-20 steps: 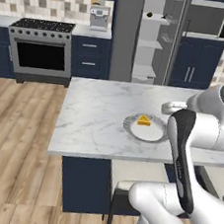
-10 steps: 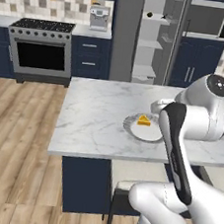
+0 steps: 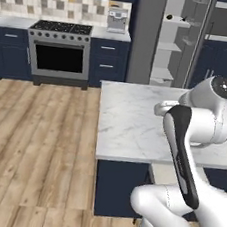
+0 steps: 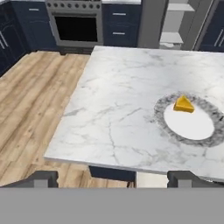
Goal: Take the cheese, fish, and avocado from the fridge and place them on the plate on the dining counter to create an appetizer plate.
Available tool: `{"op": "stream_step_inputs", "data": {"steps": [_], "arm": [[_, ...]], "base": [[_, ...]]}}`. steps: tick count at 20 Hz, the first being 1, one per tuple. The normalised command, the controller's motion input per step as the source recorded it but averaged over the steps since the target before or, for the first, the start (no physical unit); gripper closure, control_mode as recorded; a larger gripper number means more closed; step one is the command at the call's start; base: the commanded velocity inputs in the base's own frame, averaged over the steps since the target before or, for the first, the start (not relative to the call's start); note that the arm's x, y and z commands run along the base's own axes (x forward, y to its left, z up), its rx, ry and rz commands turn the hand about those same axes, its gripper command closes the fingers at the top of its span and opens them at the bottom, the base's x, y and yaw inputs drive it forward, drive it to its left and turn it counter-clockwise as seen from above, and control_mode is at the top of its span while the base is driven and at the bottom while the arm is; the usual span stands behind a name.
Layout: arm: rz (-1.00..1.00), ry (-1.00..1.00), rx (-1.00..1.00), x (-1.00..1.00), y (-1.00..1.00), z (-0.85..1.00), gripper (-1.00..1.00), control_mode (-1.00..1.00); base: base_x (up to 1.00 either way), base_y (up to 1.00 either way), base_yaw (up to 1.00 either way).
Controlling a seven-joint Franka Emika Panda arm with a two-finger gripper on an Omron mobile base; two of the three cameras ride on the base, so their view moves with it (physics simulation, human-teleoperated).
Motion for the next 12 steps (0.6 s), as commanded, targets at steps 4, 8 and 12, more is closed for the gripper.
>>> {"op": "stream_step_inputs", "data": {"steps": [4, 8, 12], "arm": [[0.0, 0.0, 0.0, 0.0, 0.0, 0.0, -1.0, 1.0], [0.0, 0.0, 0.0, 0.0, 0.0, 0.0, -1.0, 1.0], [0.0, 0.0, 0.0, 0.0, 0.0, 0.0, -1.0, 1.0]], "base": [[0.04, 1.0, 0.0], [0.5, 1.0, -0.04], [0.68, 1.0, -0.05]]}}
